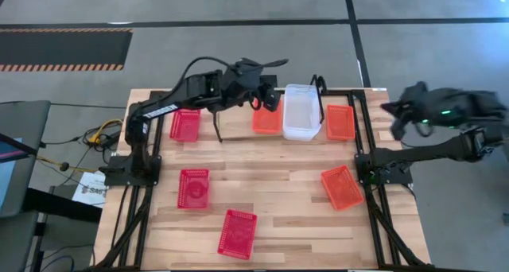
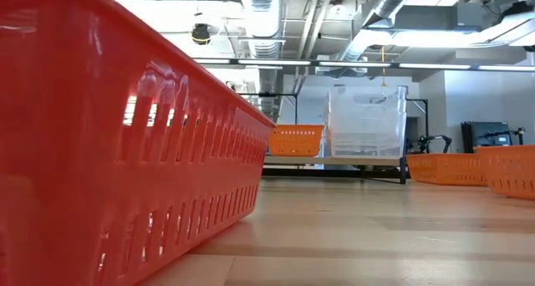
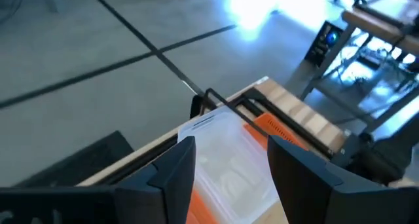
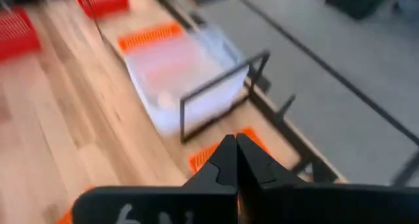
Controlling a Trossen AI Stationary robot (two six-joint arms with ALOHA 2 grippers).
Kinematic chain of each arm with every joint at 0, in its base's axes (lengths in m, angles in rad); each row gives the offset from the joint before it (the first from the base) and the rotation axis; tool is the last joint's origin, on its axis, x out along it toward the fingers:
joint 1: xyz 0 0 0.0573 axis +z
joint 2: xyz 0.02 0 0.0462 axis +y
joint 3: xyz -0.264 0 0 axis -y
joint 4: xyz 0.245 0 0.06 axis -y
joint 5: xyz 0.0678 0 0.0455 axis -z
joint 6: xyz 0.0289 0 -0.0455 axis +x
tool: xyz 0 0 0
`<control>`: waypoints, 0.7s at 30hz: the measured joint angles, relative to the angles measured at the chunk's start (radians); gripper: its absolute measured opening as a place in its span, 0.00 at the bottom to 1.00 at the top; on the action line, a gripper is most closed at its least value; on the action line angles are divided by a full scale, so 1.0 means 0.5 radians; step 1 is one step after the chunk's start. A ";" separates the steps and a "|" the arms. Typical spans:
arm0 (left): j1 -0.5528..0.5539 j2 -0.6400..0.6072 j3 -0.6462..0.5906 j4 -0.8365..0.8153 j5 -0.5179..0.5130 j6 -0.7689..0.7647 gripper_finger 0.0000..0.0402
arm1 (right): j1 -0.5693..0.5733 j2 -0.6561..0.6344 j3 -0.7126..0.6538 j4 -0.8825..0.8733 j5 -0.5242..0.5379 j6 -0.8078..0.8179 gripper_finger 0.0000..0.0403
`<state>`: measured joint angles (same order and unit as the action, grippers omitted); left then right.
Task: Stack baskets on shelf by color
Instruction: Stack the top orange bin on top of the orange bin on the shelf
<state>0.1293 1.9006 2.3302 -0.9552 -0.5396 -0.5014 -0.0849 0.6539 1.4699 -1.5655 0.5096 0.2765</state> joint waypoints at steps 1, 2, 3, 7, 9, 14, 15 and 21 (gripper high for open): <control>-0.016 -0.003 0.000 0.001 0.000 0.039 0.44 | 0.000 0.013 -0.064 0.001 -0.026 0.026 0.03; -0.025 -0.004 0.000 0.003 0.000 0.074 0.44 | 0.000 0.030 -0.121 0.002 -0.087 0.060 0.03; -0.033 -0.004 0.000 -0.002 0.000 0.113 0.44 | -0.001 0.043 -0.169 0.007 -0.146 0.121 0.03; -0.040 -0.004 0.000 -0.039 0.010 0.211 0.44 | -0.002 0.089 -0.343 0.012 -0.277 0.376 0.06; -0.038 -0.004 0.000 -0.093 0.009 0.210 0.44 | -0.002 0.122 -0.424 0.021 -0.326 0.397 0.08; -0.037 -0.004 0.000 -0.154 0.009 0.207 0.44 | -0.002 0.214 -0.625 0.159 -0.350 0.396 0.18; -0.038 -0.004 0.000 -0.167 0.010 0.221 0.44 | -0.002 0.234 -0.671 0.199 -0.354 0.392 0.20; -0.036 -0.004 -0.001 -0.174 0.059 0.284 0.44 | -0.004 0.379 -0.923 0.372 -0.465 0.068 0.31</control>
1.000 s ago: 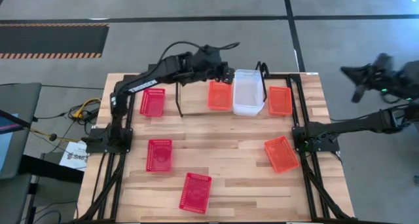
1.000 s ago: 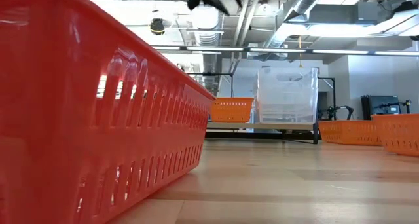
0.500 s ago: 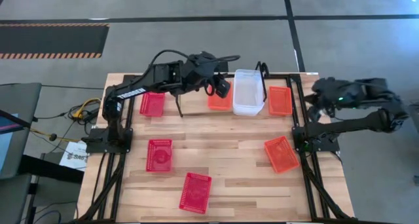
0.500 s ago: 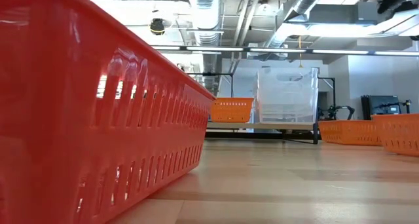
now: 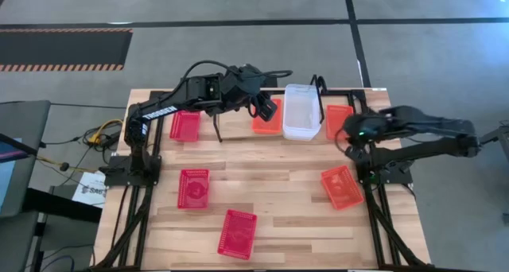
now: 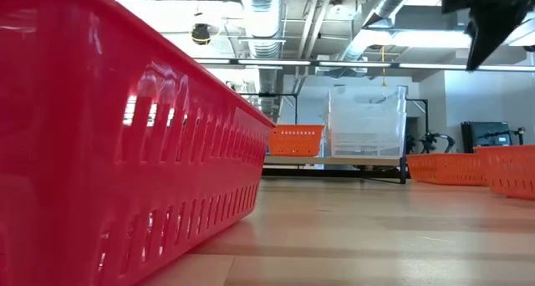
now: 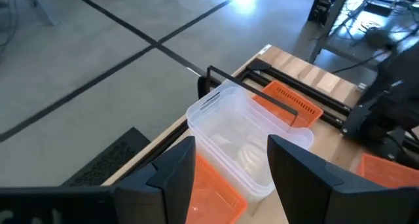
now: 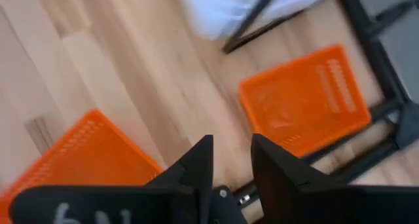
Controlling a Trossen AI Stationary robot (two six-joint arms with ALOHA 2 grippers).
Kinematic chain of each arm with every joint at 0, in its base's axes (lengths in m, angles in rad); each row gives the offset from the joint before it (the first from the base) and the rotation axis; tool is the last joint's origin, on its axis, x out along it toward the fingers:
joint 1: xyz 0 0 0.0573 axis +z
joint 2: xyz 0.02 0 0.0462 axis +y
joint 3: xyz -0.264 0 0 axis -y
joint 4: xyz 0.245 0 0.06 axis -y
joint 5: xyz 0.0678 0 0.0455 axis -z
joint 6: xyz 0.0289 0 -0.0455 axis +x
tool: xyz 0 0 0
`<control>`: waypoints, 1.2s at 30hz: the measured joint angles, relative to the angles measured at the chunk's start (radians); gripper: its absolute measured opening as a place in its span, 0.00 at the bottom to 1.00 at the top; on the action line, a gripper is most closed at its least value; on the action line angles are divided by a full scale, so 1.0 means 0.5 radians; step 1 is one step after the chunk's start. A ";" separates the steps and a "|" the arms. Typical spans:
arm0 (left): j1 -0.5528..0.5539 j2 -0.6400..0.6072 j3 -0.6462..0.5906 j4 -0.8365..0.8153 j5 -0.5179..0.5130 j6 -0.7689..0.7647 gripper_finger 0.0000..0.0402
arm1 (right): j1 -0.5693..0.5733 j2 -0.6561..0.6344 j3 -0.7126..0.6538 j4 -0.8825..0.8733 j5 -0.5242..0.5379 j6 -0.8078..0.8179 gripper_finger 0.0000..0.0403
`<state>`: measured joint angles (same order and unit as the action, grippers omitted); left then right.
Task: Stack baskets on shelf by color
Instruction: Stack the top orange bin on top of the orange bin on the shelf
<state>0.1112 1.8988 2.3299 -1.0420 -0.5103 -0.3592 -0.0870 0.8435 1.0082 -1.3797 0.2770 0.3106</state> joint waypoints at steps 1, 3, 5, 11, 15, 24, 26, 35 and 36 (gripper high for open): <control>0.000 0.000 0.000 0.000 0.013 0.001 0.44 | -0.005 0.033 -0.043 0.051 -0.024 -0.066 0.32; 0.000 0.000 0.000 -0.001 0.018 0.002 0.44 | -0.048 0.097 -0.126 0.106 -0.109 -0.172 0.34; -0.002 0.000 0.000 -0.011 0.026 0.001 0.44 | -0.126 0.138 -0.220 0.178 -0.188 -0.236 0.34; -0.001 0.000 0.000 -0.103 0.139 -0.070 0.44 | -0.480 0.182 -0.491 0.385 -0.426 -0.418 0.34; -0.003 0.000 0.000 -0.156 0.173 -0.106 0.44 | -0.760 0.152 -0.473 0.508 -0.528 -0.599 0.34; -0.003 0.000 0.000 -0.138 0.173 -0.097 0.44 | -1.235 0.332 -0.501 0.728 -1.027 -0.665 0.34; -0.003 0.000 0.000 -0.144 0.173 -0.088 0.44 | -1.264 0.424 -0.501 0.798 -1.025 -0.668 0.34; -0.003 0.000 0.000 -0.194 0.168 -0.083 0.44 | -1.277 0.767 -0.484 0.893 -0.920 -0.839 0.33; -0.003 0.000 0.000 -0.197 0.168 -0.083 0.44 | -1.277 0.782 -0.482 0.901 -0.912 -0.849 0.33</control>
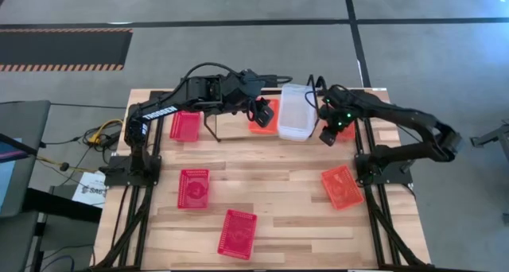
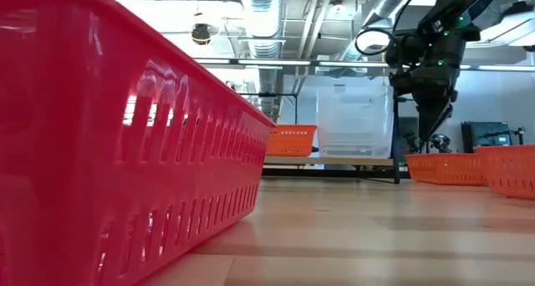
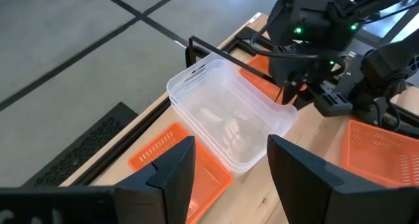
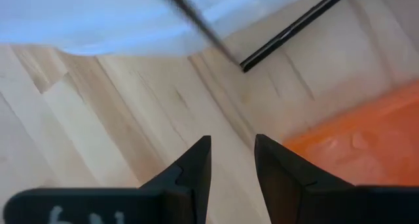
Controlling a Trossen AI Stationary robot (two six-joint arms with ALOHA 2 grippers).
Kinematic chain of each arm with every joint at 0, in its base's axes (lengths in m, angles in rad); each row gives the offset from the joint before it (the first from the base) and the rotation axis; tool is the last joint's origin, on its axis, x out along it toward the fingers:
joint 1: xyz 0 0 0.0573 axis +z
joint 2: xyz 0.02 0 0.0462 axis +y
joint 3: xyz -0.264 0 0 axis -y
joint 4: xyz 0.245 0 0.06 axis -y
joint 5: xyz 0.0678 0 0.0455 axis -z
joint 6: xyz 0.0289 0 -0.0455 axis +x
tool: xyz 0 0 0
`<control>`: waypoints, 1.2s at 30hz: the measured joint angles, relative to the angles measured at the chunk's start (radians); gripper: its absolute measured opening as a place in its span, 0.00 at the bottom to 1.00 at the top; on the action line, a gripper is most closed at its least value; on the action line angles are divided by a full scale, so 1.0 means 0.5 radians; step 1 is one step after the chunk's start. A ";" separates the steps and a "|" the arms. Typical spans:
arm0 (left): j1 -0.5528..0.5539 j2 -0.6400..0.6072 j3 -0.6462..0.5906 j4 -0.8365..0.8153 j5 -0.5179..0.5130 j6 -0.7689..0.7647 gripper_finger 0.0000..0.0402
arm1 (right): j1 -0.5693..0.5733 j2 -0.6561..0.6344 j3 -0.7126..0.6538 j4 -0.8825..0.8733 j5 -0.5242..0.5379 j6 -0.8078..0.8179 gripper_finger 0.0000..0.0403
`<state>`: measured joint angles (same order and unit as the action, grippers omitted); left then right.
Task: Stack baskets on shelf by color
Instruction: Stack the top orange bin on top of the orange bin on the shelf
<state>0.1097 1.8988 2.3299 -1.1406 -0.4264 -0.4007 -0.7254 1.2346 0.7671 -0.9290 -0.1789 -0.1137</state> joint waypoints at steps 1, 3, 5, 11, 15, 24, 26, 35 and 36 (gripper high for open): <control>0.000 0.000 0.000 -0.002 -0.001 0.000 0.44 | 0.000 0.005 0.001 0.001 0.010 -0.006 0.33; 0.001 0.000 0.000 -0.005 -0.003 0.000 0.44 | 0.000 -0.001 0.010 -0.039 0.019 0.008 0.34; 0.003 0.000 0.000 -0.009 -0.003 -0.001 0.44 | 0.001 -0.030 0.026 -0.123 0.039 0.021 0.34; 0.003 0.000 0.000 -0.010 -0.008 -0.001 0.44 | 0.002 -0.091 0.041 -0.501 0.275 0.128 0.34; 0.003 0.001 0.000 -0.010 -0.012 0.017 0.44 | -0.001 -0.087 0.009 -0.526 0.436 0.137 0.34; 0.004 0.001 0.000 -0.019 -0.012 0.052 0.44 | -0.008 -0.096 0.015 -0.465 0.515 -0.085 0.34; 0.004 0.001 0.000 -0.027 -0.013 0.052 0.44 | -0.008 -0.097 0.015 -0.467 0.502 -0.098 0.34; 0.004 0.001 0.000 -0.029 -0.012 0.037 0.44 | -0.008 0.021 0.015 -0.474 0.323 -0.187 0.34; 0.004 0.001 0.000 -0.029 -0.012 0.036 0.44 | -0.008 0.041 0.015 -0.474 0.324 -0.207 0.34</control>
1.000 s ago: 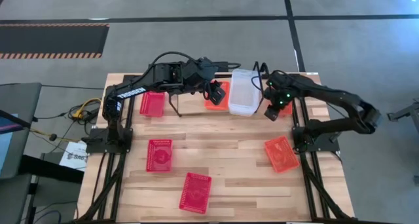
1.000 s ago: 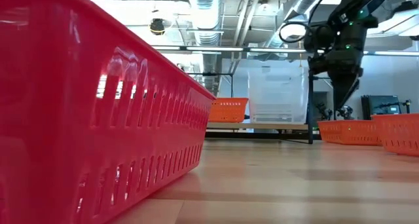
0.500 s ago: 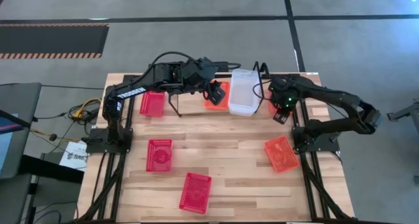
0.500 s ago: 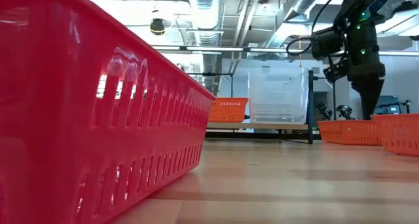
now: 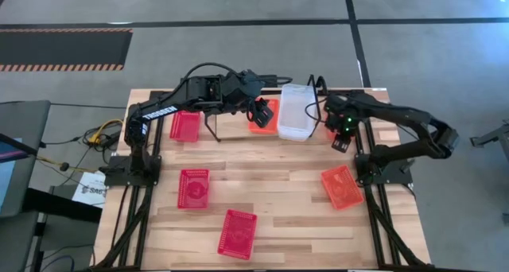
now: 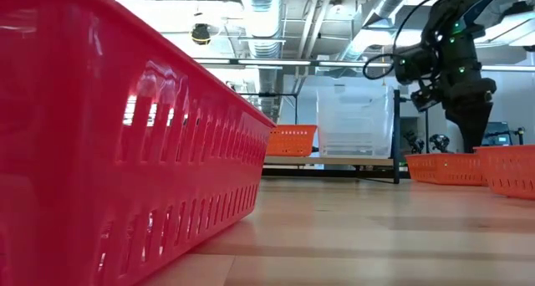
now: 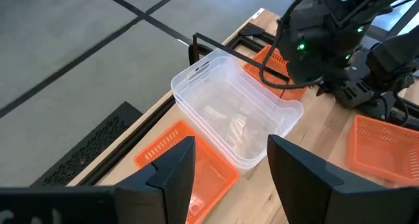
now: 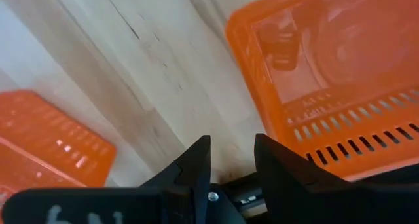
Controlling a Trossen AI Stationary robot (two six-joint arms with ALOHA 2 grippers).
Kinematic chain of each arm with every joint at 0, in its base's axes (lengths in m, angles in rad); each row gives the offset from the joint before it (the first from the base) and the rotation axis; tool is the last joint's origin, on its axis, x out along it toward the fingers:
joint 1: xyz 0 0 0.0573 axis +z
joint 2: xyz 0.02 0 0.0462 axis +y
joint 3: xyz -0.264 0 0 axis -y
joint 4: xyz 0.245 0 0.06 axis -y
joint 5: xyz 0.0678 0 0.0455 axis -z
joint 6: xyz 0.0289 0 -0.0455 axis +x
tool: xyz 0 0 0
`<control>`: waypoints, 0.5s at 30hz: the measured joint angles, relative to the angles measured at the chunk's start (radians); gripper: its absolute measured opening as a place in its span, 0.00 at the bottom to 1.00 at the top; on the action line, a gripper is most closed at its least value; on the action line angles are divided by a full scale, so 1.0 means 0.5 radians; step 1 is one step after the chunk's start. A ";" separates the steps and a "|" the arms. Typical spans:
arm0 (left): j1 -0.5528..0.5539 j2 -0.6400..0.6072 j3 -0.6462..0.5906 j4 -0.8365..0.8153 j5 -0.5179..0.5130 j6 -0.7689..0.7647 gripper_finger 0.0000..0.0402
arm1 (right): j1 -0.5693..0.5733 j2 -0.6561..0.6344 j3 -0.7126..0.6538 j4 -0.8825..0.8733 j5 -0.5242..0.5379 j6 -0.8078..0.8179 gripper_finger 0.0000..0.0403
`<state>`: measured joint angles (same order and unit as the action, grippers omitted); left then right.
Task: Stack baskets on shelf by color
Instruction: Stack the top orange bin on top of the orange bin on the shelf
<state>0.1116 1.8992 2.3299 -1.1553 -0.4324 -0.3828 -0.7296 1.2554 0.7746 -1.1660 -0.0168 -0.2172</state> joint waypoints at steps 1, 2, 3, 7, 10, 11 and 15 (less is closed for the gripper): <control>0.000 0.000 0.000 0.000 0.000 -0.001 0.44 | 0.001 0.023 0.001 0.001 0.004 -0.025 0.34; 0.000 0.000 0.000 0.000 0.000 -0.004 0.44 | 0.001 0.050 0.000 0.005 0.026 -0.048 0.34; 0.000 0.000 0.000 -0.001 0.000 -0.008 0.44 | 0.001 0.074 -0.003 0.019 0.050 -0.069 0.34; 0.000 0.000 0.000 -0.004 0.000 -0.008 0.44 | 0.001 0.176 -0.029 0.048 0.081 -0.092 0.33; 0.000 0.000 0.000 -0.005 0.000 -0.009 0.44 | 0.005 0.210 -0.027 0.088 0.085 -0.092 0.33; 0.000 0.000 0.000 -0.005 0.000 -0.009 0.44 | 0.008 0.213 -0.027 0.100 0.085 -0.092 0.33; 0.000 0.000 0.000 -0.005 0.000 -0.009 0.44 | 0.012 0.212 -0.027 0.116 0.085 -0.092 0.33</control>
<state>0.1116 1.8992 2.3299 -1.1576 -0.4324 -0.3874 -0.7235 1.3613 0.7609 -1.1078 0.0257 -0.2634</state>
